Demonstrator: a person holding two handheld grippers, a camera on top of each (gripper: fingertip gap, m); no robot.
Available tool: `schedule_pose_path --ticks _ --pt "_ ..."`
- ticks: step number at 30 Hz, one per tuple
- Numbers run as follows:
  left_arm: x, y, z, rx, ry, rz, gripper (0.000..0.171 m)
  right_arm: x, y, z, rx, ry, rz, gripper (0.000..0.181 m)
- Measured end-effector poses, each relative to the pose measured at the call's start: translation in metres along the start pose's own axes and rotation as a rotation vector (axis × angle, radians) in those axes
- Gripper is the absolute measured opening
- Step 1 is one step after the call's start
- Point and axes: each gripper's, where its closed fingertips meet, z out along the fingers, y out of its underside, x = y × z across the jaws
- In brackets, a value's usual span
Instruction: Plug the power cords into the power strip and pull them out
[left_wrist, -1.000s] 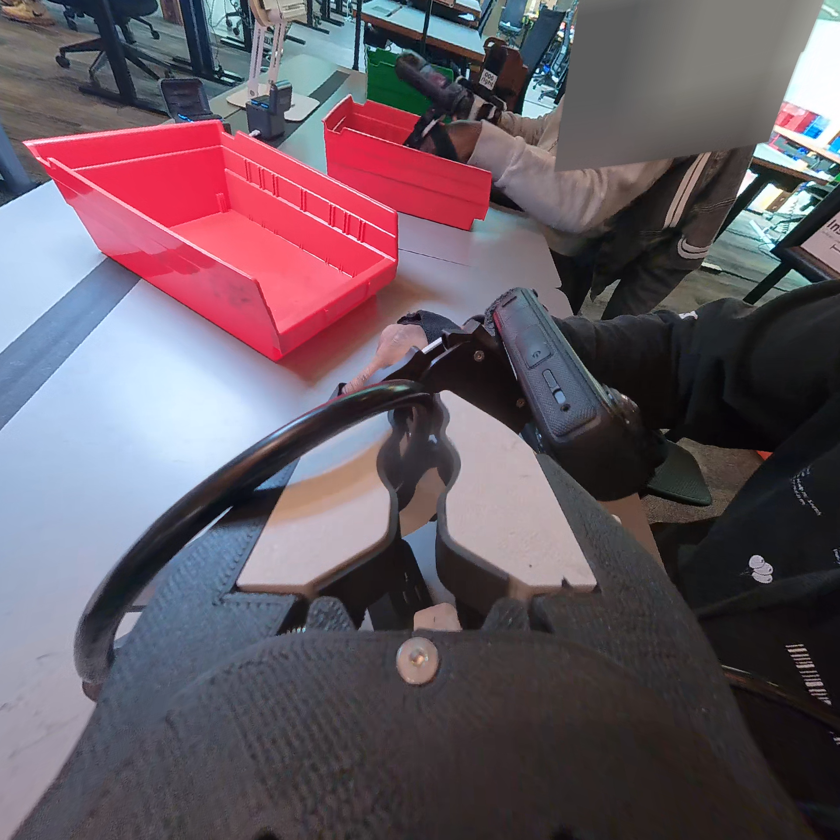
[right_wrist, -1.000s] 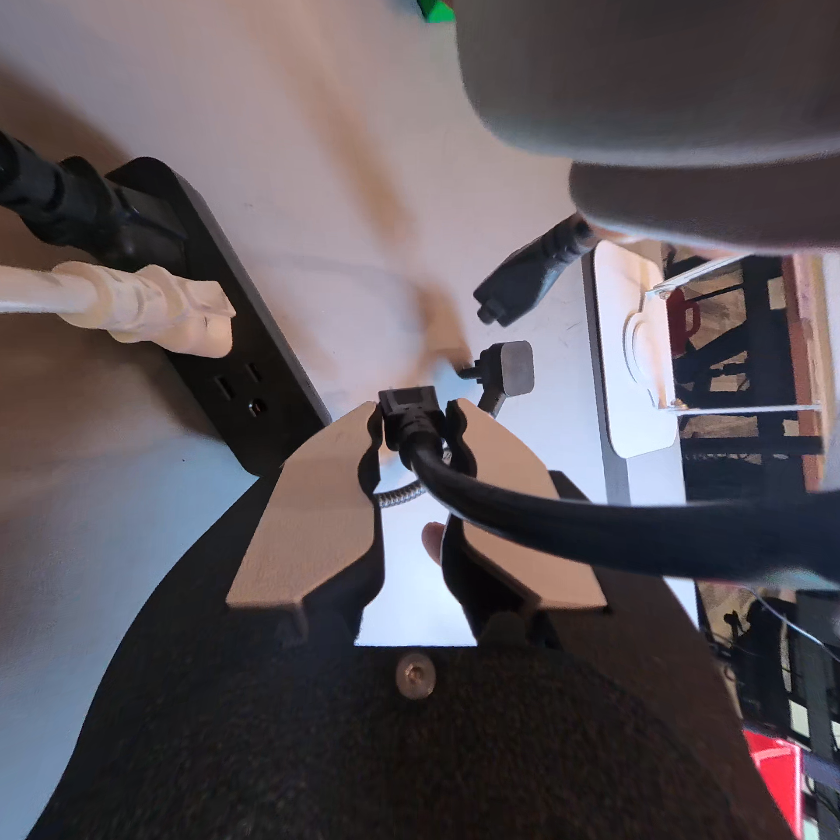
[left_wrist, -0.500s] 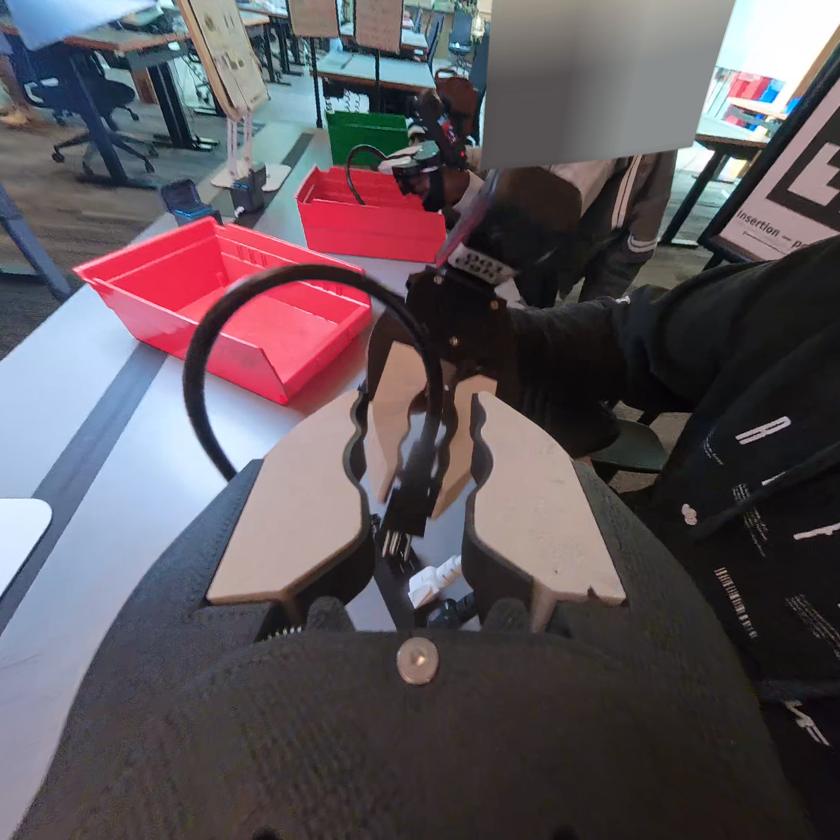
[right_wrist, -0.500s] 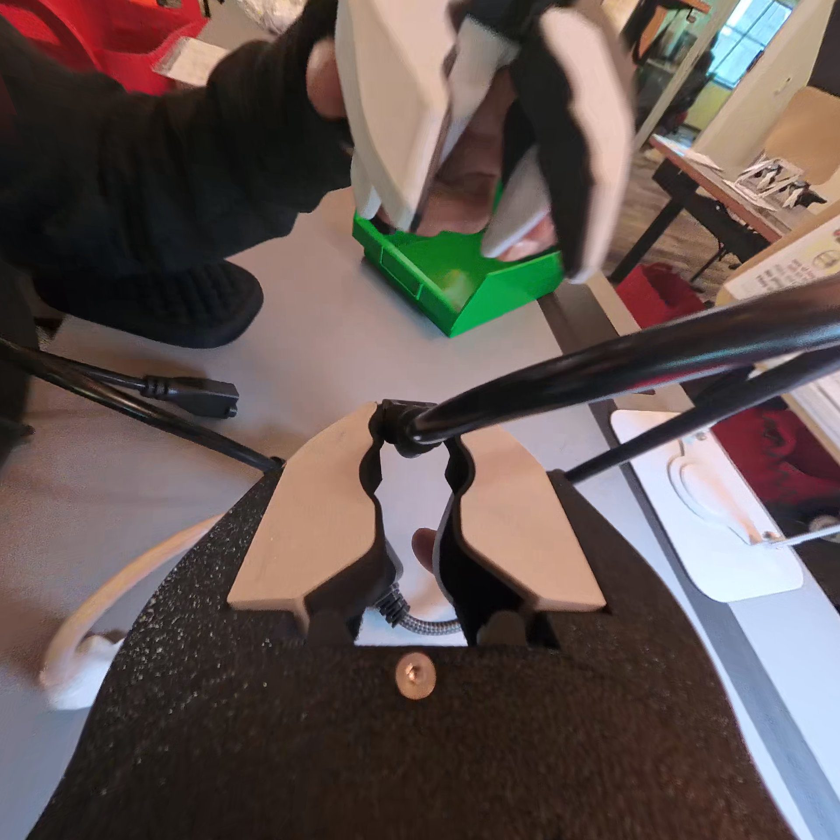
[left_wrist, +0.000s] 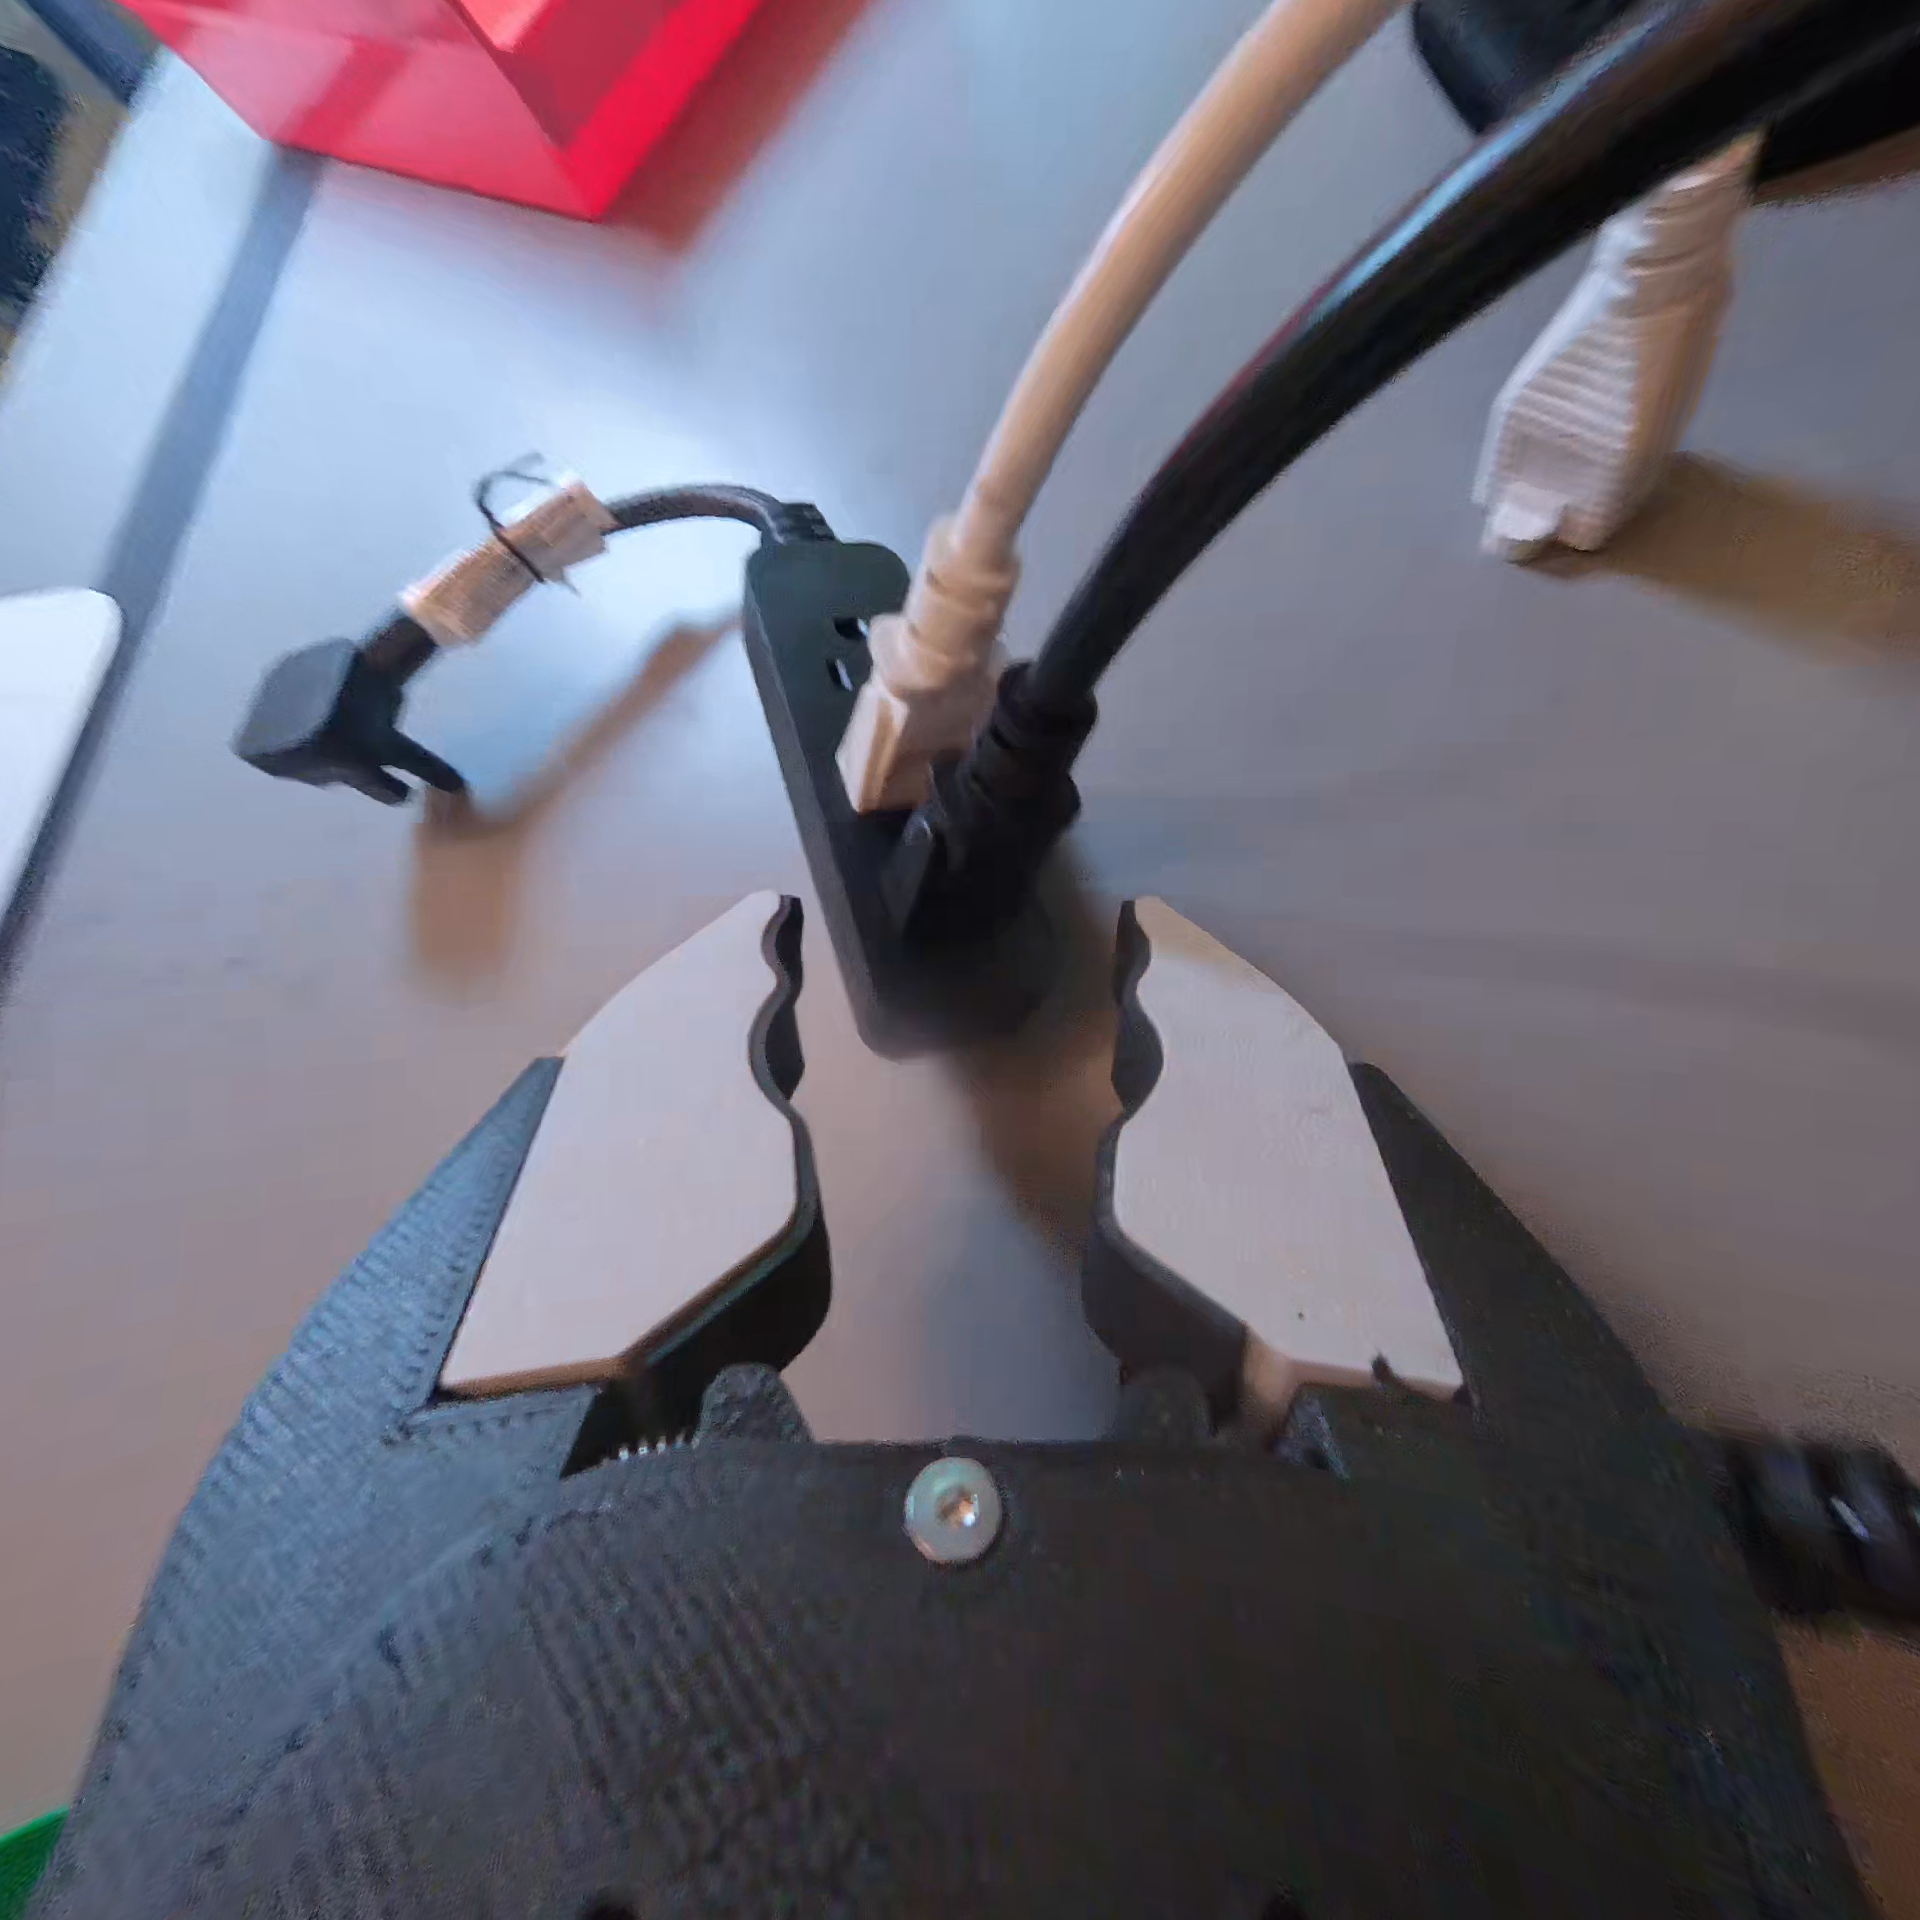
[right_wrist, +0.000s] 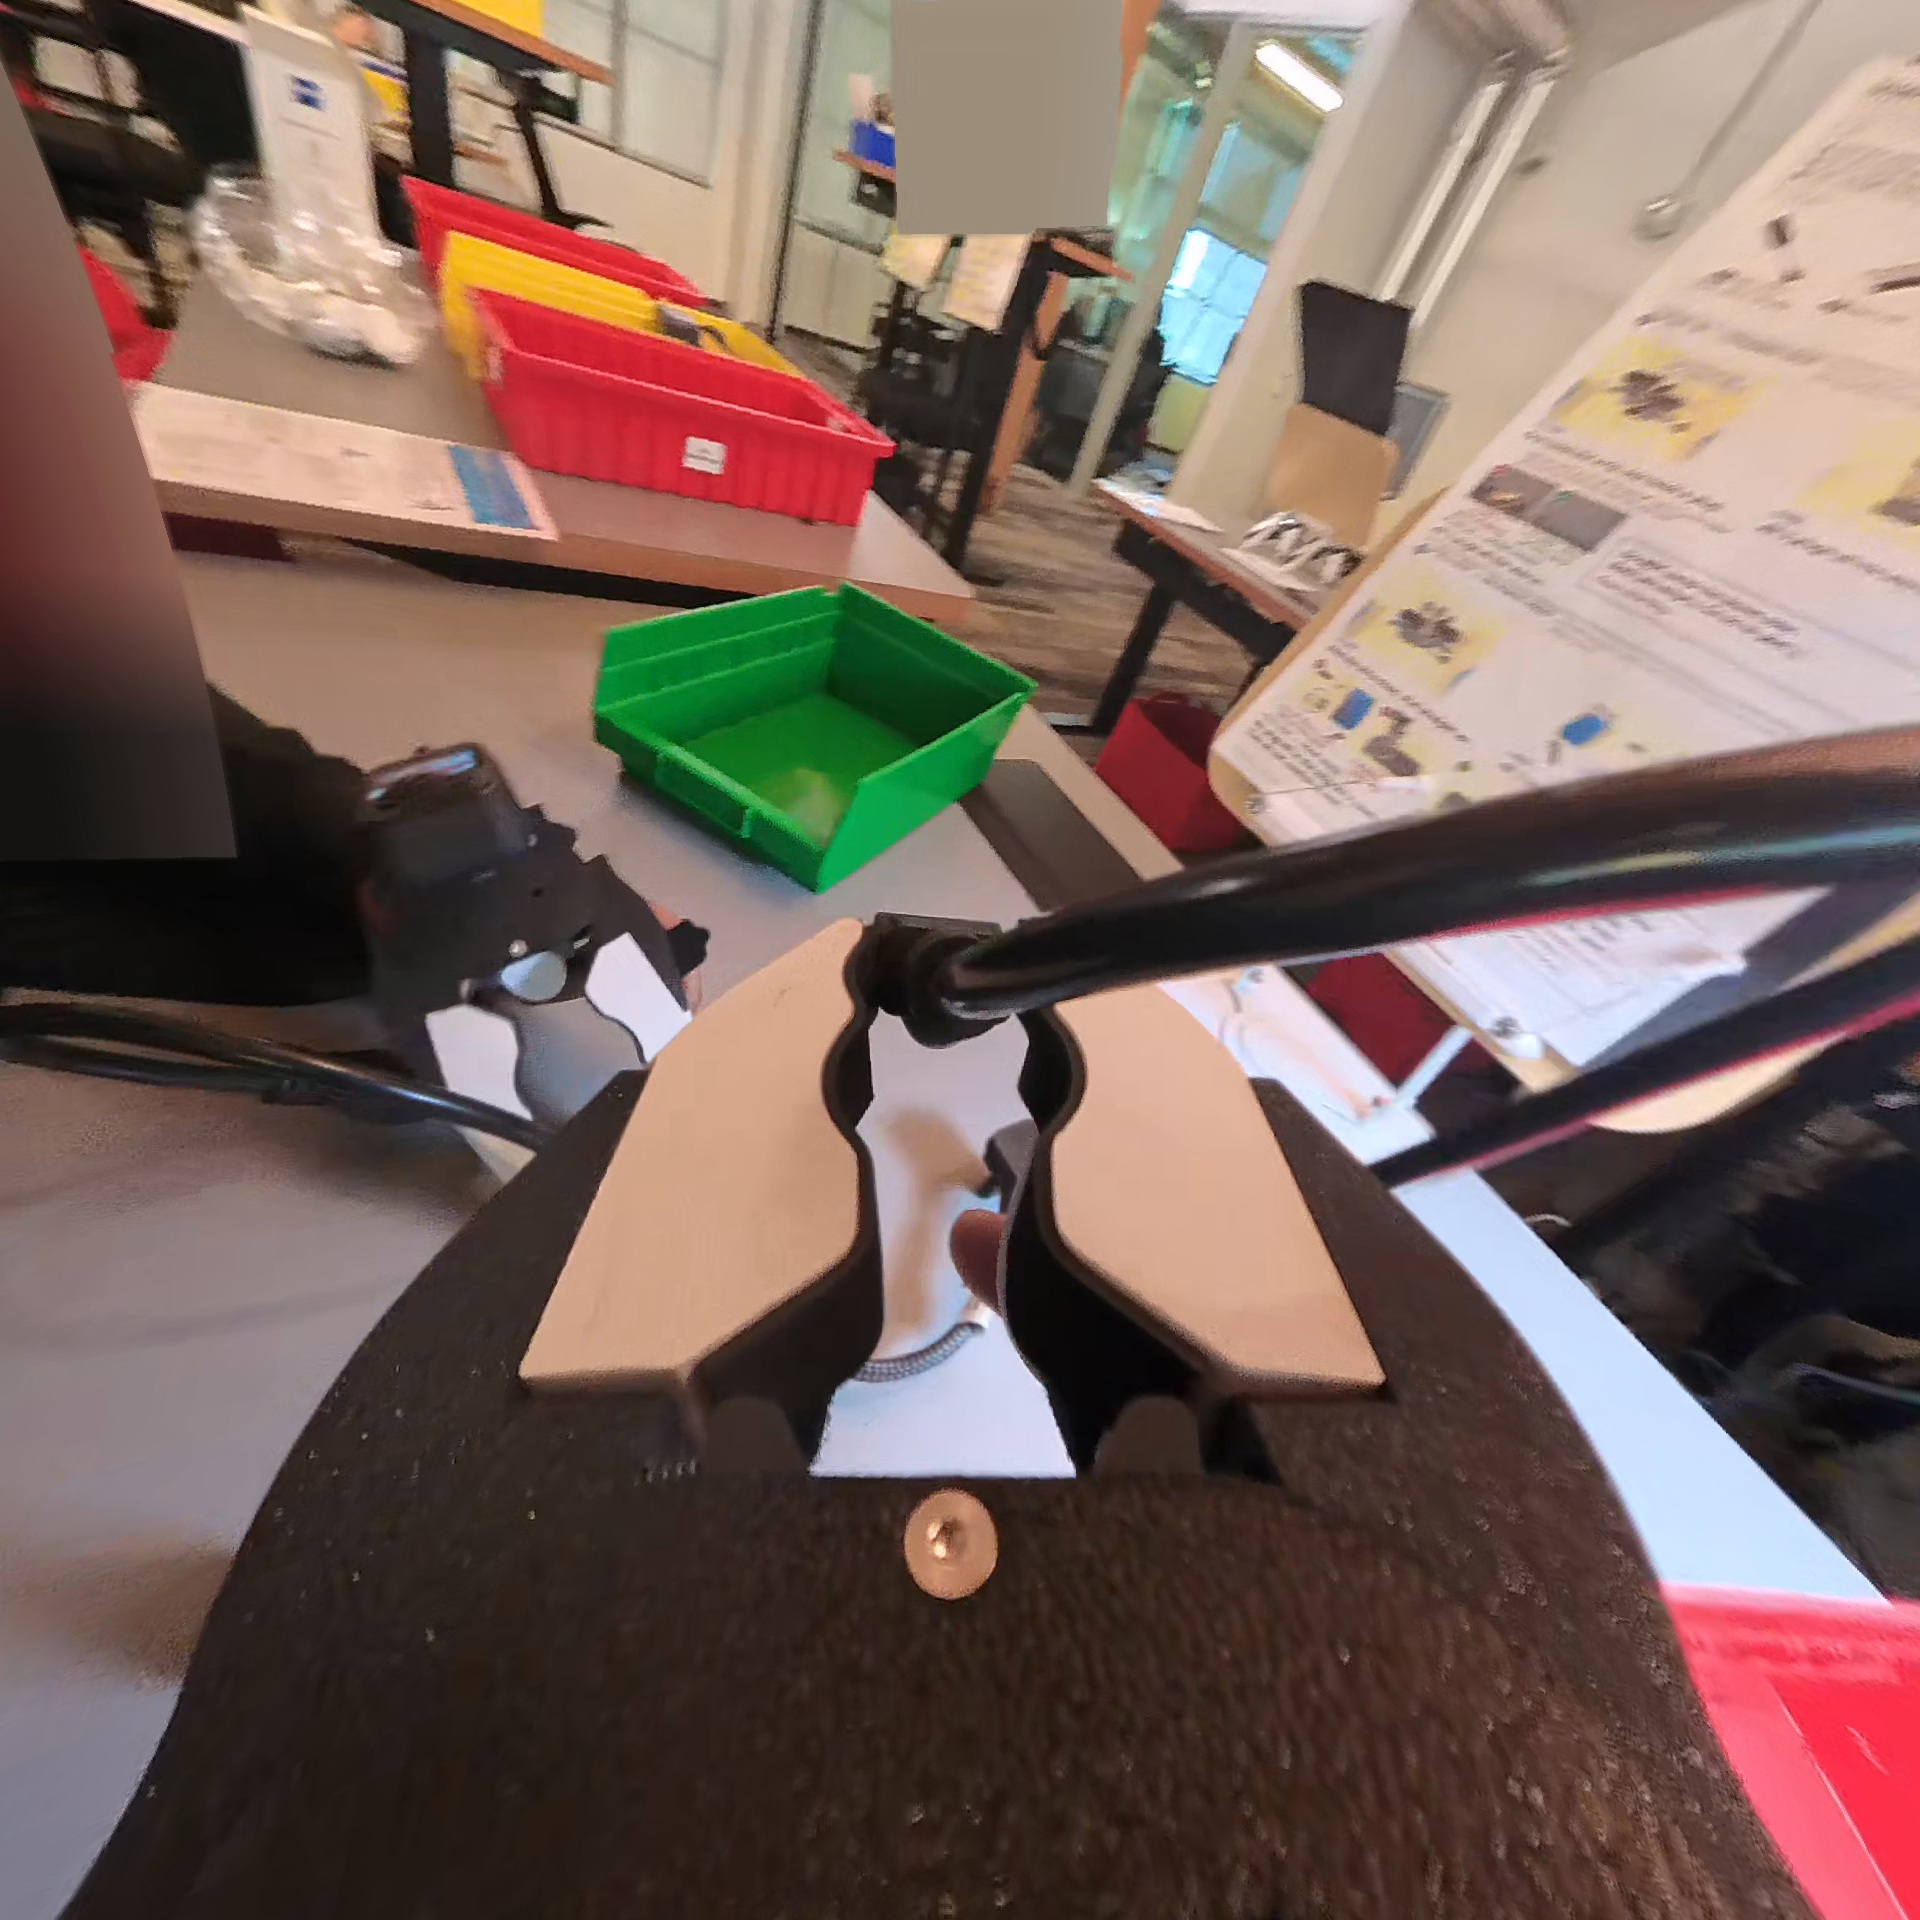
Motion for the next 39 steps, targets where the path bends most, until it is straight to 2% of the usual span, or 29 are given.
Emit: schedule_pose_path --ticks 3,5,8,11,14,17,21,25,30,36,39 --pt "-0.011 0.0 0.022 -0.035 -0.076 0.105 0.063 -0.001 0.001 -0.01 0.006 0.093 -0.037 0.026" --pt "-0.01 -0.001 0.03 -0.032 -0.039 0.132 0.05 0.0 0.004 -0.016 -0.011 0.157 -0.091 0.027" --pt "-0.015 0.0 0.033 -0.041 0.029 0.103 0.049 -0.002 0.005 -0.022 0.011 0.213 -0.122 0.027" --pt "-0.016 0.002 0.032 -0.021 0.167 0.005 0.048 -0.005 0.019 -0.016 -0.02 0.225 -0.185 0.026" --pt "-0.01 0.005 0.029 0.026 0.342 -0.107 0.047 -0.02 0.054 0.006 -0.134 0.11 -0.195 0.026" --pt "-0.005 0.009 0.024 0.044 0.457 -0.133 0.047 -0.04 0.095 0.028 -0.229 -0.036 -0.17 0.026" --pt "-0.004 0.012 0.021 0.052 0.514 -0.111 0.046 -0.066 0.141 0.052 -0.322 -0.211 -0.085 0.027" --pt "-0.004 0.015 0.018 0.066 0.55 -0.136 0.046 -0.085 0.165 0.066 -0.448 -0.343 -0.09 0.027" --pt "-0.005 0.016 0.016 0.067 0.553 -0.129 0.046 -0.098 0.185 0.077 -0.591 -0.45 -0.099 0.027" --pt "-0.003 0.016 0.015 0.074 0.546 -0.121 0.046 -0.105 0.175 0.092 -0.495 -0.532 0.043 0.027" --pt "-0.003 0.017 0.014 0.075 0.544 -0.121 0.046 -0.103 0.16 0.102 -0.381 -0.52 0.116 0.027"
